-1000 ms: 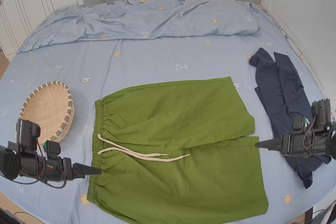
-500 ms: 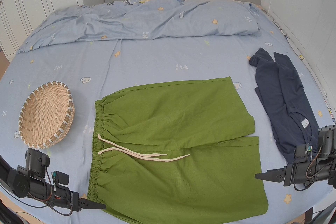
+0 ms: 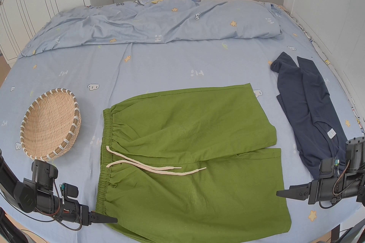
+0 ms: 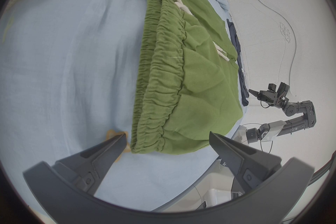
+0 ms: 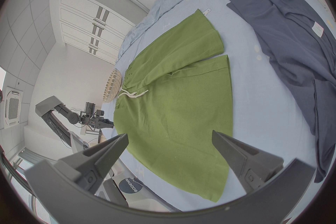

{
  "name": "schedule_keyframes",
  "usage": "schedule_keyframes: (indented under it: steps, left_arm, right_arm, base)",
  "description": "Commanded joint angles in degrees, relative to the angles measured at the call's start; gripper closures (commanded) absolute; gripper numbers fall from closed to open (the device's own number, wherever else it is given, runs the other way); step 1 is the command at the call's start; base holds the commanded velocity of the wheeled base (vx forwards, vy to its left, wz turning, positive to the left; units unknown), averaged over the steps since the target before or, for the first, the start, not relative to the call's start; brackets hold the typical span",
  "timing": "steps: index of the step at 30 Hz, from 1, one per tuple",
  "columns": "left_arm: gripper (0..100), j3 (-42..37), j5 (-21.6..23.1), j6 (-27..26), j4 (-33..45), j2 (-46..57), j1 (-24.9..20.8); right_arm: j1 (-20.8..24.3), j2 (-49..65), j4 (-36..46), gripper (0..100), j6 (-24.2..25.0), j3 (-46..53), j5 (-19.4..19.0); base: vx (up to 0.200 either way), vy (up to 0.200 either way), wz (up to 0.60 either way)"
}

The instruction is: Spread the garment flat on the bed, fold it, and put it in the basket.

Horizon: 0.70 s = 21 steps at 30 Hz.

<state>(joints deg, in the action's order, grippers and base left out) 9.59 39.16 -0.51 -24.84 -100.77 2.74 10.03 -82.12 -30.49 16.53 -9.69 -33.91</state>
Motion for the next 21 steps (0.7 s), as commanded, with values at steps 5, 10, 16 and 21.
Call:
schedule_keyframes:
  steps: [5, 10, 16, 21]
  left_arm:
    - [0, -0.2, 0.0, 0.1, -3.2, -2.2, -0.1]
    - [100, -0.6, 0.0, 0.1, -4.8, -2.8, 0.2]
    - [100, -2.6, 0.0, -0.1, -5.3, -1.8, 2.7]
    - [100, -5.3, 0.2, -1.2, -6.4, 1.1, 6.1]
  right_arm:
    - [-0.2, -0.5, -0.1, 0, 0.0, 0.0, 0.0]
    - [-0.3, -0.5, 0.0, 0, 0.0, 0.1, 0.0]
    - [-0.6, -0.5, 0.0, 0, -0.4, 1.4, 0.1]
    - [-1.2, -0.6, 0.6, 0, -0.4, 4.9, 0.0]
  base:
    - [0.0, 0.0, 0.0]
    - [0.0, 0.0, 0.0]
    - [0.0, 0.0, 0.0]
    - [0.0, 0.0, 0.0]
